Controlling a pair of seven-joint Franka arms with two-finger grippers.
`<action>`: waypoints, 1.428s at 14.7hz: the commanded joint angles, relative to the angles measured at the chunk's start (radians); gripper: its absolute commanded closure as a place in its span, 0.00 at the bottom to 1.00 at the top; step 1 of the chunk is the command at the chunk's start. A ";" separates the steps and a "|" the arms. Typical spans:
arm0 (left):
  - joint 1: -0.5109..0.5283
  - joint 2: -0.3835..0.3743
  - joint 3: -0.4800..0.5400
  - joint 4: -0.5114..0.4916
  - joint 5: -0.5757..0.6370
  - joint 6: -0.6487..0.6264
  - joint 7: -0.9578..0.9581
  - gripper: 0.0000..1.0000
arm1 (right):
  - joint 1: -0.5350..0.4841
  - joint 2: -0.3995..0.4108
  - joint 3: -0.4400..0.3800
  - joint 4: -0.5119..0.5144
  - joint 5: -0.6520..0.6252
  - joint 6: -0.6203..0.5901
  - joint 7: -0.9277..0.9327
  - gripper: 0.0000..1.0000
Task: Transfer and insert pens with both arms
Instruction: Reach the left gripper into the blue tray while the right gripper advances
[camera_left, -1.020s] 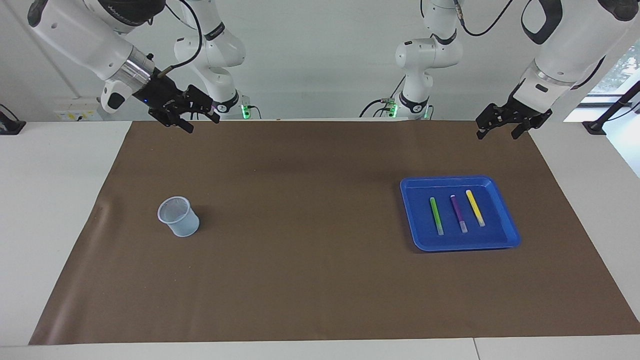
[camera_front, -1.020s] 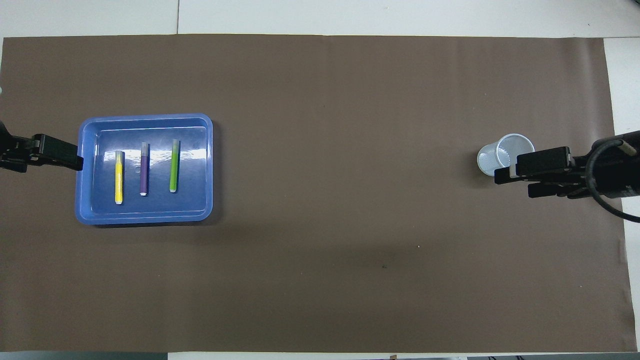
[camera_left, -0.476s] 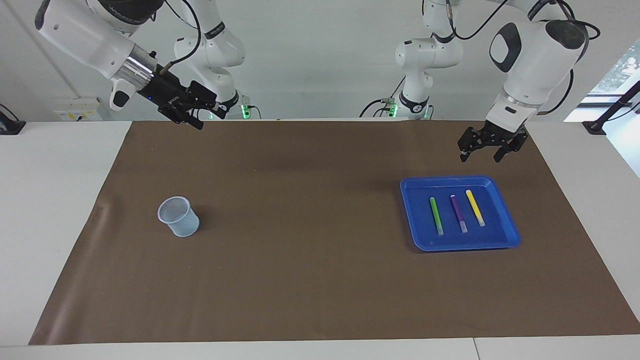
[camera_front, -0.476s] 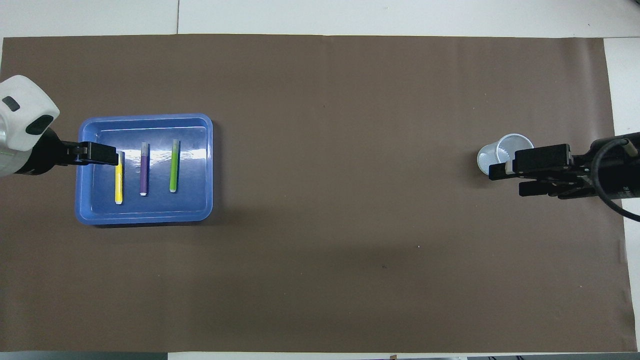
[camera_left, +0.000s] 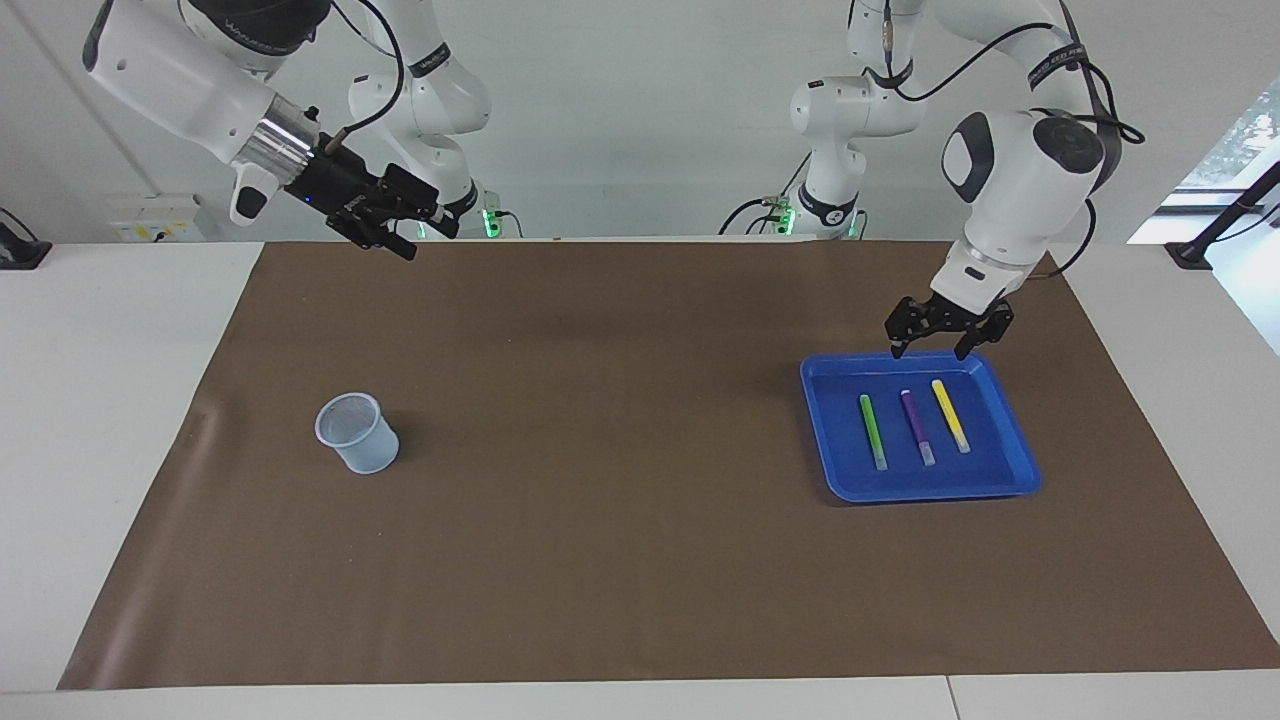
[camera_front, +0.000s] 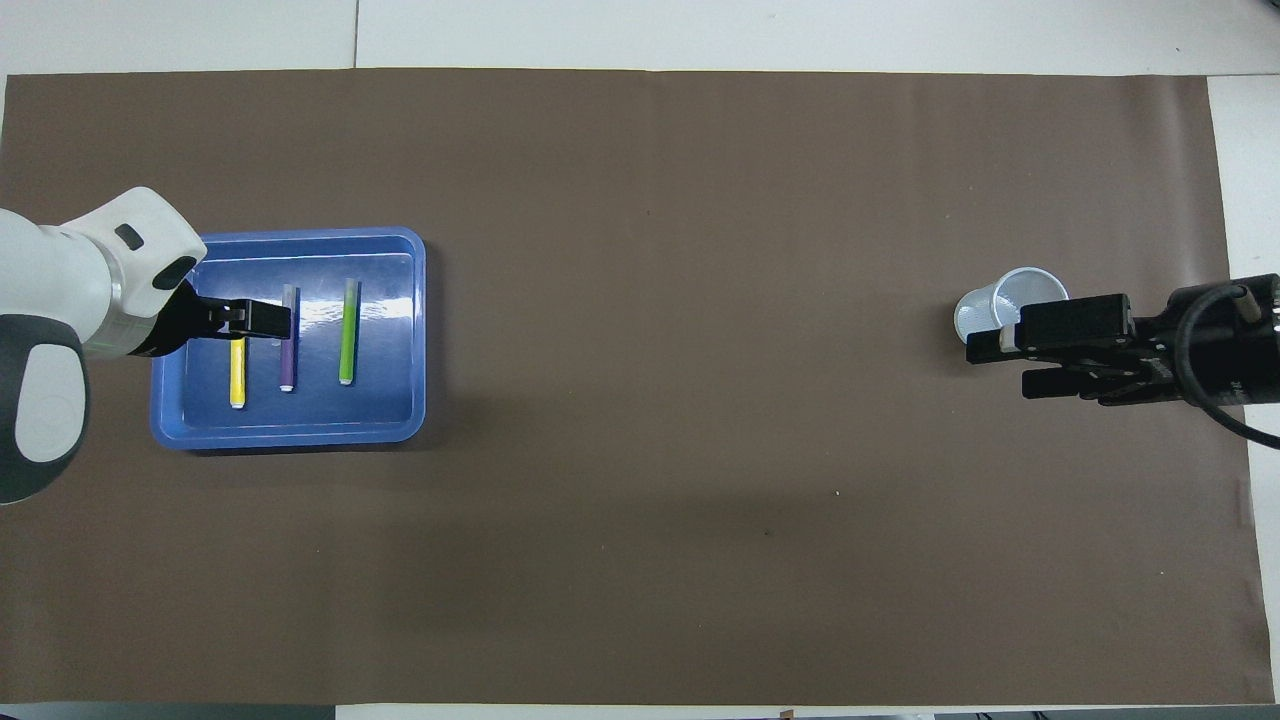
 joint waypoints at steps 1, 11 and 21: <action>-0.015 0.026 0.009 -0.063 0.009 0.131 -0.002 0.00 | 0.000 -0.045 0.006 -0.068 0.054 0.050 0.013 0.00; -0.041 0.184 0.010 -0.082 0.009 0.313 -0.004 0.00 | 0.000 -0.065 0.017 -0.111 0.102 0.075 0.013 0.00; -0.039 0.239 0.012 -0.088 0.009 0.347 -0.010 0.79 | 0.000 -0.066 0.028 -0.111 0.102 0.078 0.014 0.00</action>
